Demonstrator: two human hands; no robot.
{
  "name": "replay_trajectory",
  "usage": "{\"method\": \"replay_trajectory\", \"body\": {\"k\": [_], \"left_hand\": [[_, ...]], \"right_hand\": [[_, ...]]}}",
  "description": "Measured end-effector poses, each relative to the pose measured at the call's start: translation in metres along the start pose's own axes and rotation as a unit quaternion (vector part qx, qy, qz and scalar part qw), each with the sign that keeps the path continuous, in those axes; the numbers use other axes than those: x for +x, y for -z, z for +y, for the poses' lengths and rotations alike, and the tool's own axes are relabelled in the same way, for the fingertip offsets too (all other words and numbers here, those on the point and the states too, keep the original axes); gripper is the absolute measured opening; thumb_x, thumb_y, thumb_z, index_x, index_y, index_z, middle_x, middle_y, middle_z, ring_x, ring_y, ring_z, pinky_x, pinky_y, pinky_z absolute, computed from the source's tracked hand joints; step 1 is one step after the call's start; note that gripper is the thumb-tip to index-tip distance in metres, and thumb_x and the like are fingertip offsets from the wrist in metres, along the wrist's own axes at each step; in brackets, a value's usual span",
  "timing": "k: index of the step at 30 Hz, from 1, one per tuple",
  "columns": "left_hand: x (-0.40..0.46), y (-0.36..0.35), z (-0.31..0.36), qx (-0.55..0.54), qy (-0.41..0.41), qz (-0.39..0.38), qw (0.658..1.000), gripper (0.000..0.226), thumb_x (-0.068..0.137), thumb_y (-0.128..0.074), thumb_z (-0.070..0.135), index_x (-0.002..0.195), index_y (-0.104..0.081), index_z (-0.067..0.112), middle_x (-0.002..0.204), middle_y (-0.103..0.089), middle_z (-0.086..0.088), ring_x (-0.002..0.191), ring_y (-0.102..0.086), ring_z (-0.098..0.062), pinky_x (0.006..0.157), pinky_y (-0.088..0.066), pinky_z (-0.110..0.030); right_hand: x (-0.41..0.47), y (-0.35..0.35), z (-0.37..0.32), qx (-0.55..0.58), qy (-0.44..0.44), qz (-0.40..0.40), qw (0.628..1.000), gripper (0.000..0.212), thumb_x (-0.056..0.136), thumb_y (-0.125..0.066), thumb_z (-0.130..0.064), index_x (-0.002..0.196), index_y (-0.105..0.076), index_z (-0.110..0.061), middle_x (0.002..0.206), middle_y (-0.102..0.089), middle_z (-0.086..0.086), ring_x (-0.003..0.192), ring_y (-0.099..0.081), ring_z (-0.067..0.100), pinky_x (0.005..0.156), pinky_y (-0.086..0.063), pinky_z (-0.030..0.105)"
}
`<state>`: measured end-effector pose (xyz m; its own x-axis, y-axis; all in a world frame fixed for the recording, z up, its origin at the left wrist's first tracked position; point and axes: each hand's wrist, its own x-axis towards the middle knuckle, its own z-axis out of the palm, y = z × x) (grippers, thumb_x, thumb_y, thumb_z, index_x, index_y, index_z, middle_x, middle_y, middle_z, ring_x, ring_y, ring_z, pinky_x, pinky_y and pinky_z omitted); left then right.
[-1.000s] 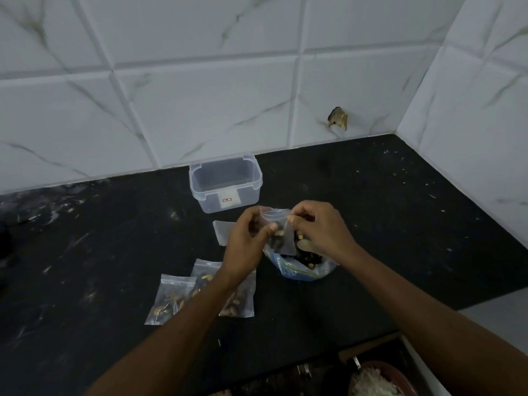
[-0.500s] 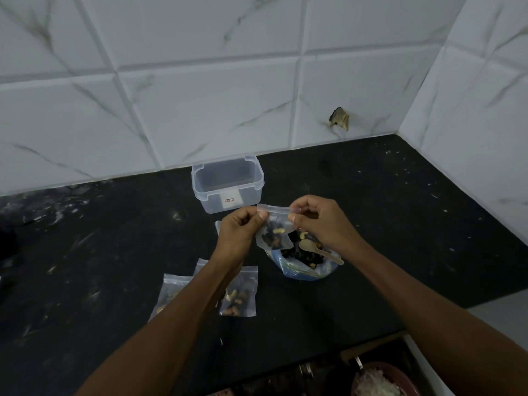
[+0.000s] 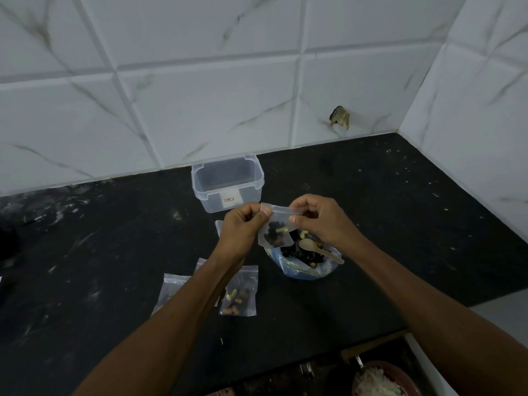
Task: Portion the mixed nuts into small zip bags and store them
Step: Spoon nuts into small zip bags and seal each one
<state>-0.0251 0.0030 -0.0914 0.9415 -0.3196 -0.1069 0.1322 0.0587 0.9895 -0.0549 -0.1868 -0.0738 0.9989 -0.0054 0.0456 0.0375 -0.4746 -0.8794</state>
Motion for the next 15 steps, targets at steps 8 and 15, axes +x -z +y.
{"method": "replay_trajectory", "body": {"k": [8, 15], "left_hand": [[-0.0017, -0.0039, 0.0058, 0.032, -0.010, -0.024, 0.999, 0.013, 0.096, -0.055, 0.015, 0.096, -0.066, 0.007, 0.093, -0.072, -0.008, 0.087, -0.071, -0.019, 0.073, -0.058, -0.027], [0.0017, -0.0033, 0.0083, 0.052, -0.015, -0.038, 0.998, 0.011, 0.095, -0.058, 0.010, 0.097, -0.068, 0.007, 0.094, -0.072, -0.012, 0.085, -0.070, -0.018, 0.074, -0.059, -0.027]], "right_hand": [[0.0048, -0.0050, -0.0033, -0.019, 0.030, 0.010, 0.999, 0.009, 0.087, -0.067, -0.012, 0.082, -0.070, -0.020, 0.069, -0.064, -0.011, 0.062, -0.057, -0.004, 0.060, -0.045, 0.012], [0.0051, -0.0041, -0.0052, -0.028, 0.031, -0.018, 0.999, 0.008, 0.089, -0.065, -0.013, 0.086, -0.071, -0.017, 0.073, -0.066, -0.006, 0.064, -0.058, -0.004, 0.062, -0.047, 0.013]]}}
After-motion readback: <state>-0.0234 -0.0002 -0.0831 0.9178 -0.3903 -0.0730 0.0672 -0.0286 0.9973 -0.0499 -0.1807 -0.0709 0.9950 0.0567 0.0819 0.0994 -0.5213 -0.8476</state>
